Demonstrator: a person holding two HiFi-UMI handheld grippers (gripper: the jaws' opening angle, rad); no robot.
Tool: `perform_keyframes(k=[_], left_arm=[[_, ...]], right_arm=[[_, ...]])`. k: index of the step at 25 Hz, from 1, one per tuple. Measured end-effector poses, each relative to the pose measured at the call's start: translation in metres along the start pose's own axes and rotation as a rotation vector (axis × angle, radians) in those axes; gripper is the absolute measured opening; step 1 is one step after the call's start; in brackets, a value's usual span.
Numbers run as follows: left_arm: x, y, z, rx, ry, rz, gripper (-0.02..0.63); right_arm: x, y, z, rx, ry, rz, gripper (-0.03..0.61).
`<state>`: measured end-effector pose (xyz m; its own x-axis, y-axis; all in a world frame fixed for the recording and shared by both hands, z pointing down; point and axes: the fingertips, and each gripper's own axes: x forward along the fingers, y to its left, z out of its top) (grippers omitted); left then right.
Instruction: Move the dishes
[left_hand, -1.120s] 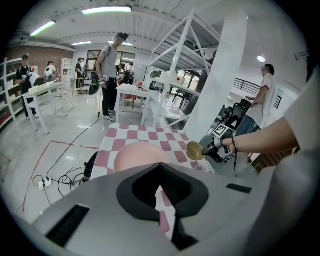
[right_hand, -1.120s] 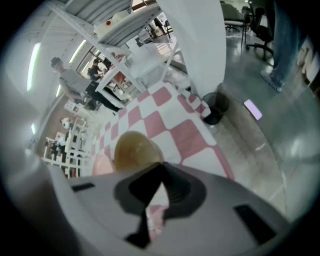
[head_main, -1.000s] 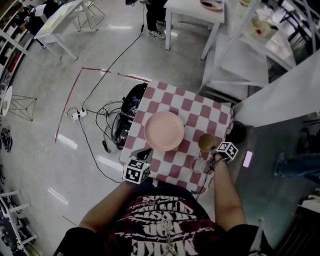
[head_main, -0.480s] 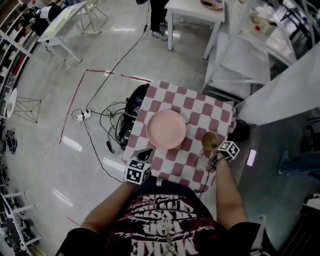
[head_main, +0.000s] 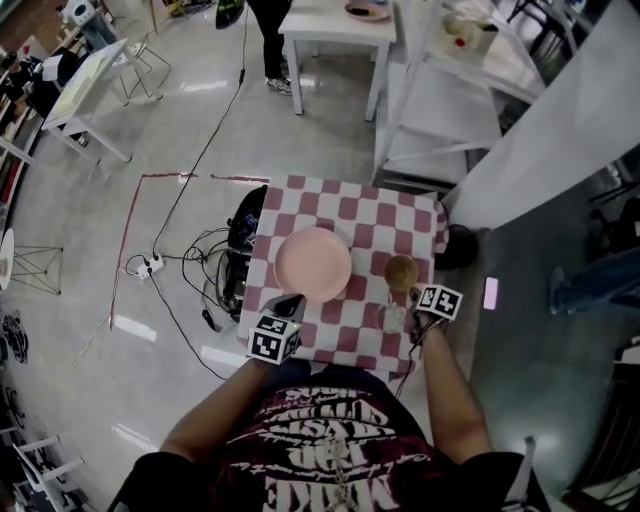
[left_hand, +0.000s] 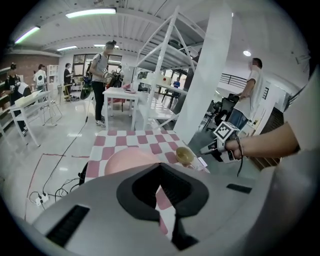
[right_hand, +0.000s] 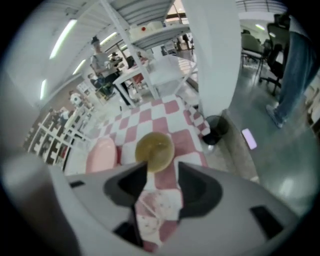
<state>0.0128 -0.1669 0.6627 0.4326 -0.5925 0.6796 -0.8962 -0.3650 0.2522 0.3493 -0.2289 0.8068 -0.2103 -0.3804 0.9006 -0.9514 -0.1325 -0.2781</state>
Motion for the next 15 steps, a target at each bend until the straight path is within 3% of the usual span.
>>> perform_keyframes(k=[4,6,8,15], left_arm=[[0.004,-0.005,0.017,0.019,-0.027,-0.04,0.026],[0.008,-0.01,0.023,0.034,-0.03,-0.063,0.026],[0.013,-0.016,0.026,0.047,-0.027,-0.086,0.026],[0.033,-0.038,0.024,0.092,-0.012,-0.167,0.026]], right_arm=[[-0.037,0.025,-0.023,-0.108,-0.045,-0.002,0.202],[-0.054,0.033,-0.036,-0.128,-0.069,-0.006,0.089],[-0.068,0.042,-0.047,-0.154,-0.094,0.011,0.043],[-0.092,0.063,-0.076,-0.166,-0.106,0.06,0.034]])
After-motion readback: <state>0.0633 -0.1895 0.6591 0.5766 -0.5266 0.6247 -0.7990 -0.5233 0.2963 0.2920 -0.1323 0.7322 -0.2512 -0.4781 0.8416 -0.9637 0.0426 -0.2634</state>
